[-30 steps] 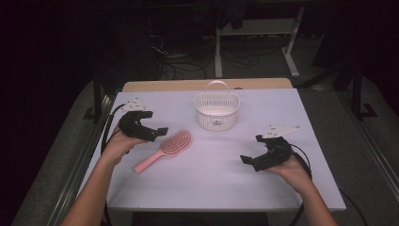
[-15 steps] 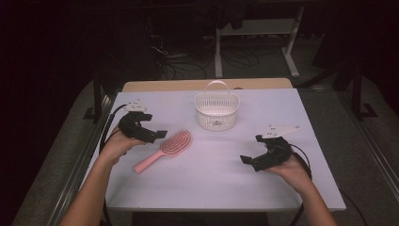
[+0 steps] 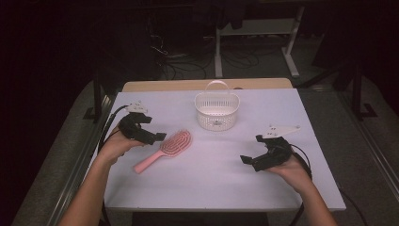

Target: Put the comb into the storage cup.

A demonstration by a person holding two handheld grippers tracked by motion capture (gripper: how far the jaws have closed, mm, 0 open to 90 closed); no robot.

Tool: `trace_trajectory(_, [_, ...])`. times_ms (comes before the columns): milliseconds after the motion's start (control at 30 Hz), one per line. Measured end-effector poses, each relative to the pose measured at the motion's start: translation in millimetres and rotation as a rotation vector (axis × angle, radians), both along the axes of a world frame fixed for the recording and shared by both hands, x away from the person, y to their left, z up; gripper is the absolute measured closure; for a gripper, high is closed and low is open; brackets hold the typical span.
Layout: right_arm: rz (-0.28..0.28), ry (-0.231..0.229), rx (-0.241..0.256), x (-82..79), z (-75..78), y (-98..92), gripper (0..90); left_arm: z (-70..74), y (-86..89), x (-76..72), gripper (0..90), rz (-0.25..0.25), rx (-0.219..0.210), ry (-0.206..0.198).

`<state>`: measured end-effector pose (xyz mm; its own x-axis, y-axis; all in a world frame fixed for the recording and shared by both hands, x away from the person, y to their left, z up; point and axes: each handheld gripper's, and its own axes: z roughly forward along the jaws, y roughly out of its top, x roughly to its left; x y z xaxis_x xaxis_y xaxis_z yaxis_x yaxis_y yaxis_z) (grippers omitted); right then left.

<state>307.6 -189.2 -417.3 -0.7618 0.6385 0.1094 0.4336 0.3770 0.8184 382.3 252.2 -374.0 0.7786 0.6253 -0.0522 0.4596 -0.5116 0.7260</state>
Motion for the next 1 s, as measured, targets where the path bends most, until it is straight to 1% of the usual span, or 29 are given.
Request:
trace_trajectory(267, [-0.001,0.002,0.0,0.3,-0.2,-0.2,0.0,-3.3,-0.5,0.5,2.4,-0.002,0.038,0.044])
trace_trajectory(433, [-0.001,0.002,-0.001,0.5,-0.3,-0.3,0.0,-6.6,-1.1,1.1,2.5,-0.006,0.077,0.071])
trace_trajectory(600, [-0.003,0.005,0.0,0.3,-0.2,-0.6,0.0,-9.5,-1.6,0.9,3.8,-0.005,0.098,0.083])
trace_trajectory(867, [-0.003,0.005,-0.001,0.2,-0.1,-0.7,0.0,-14.7,-3.2,0.5,4.2,-0.017,0.144,0.118])
trace_trajectory(1000, [-0.003,0.005,0.0,0.1,0.0,-0.8,0.0,-17.5,-4.2,0.5,4.3,-0.017,0.16,0.133])
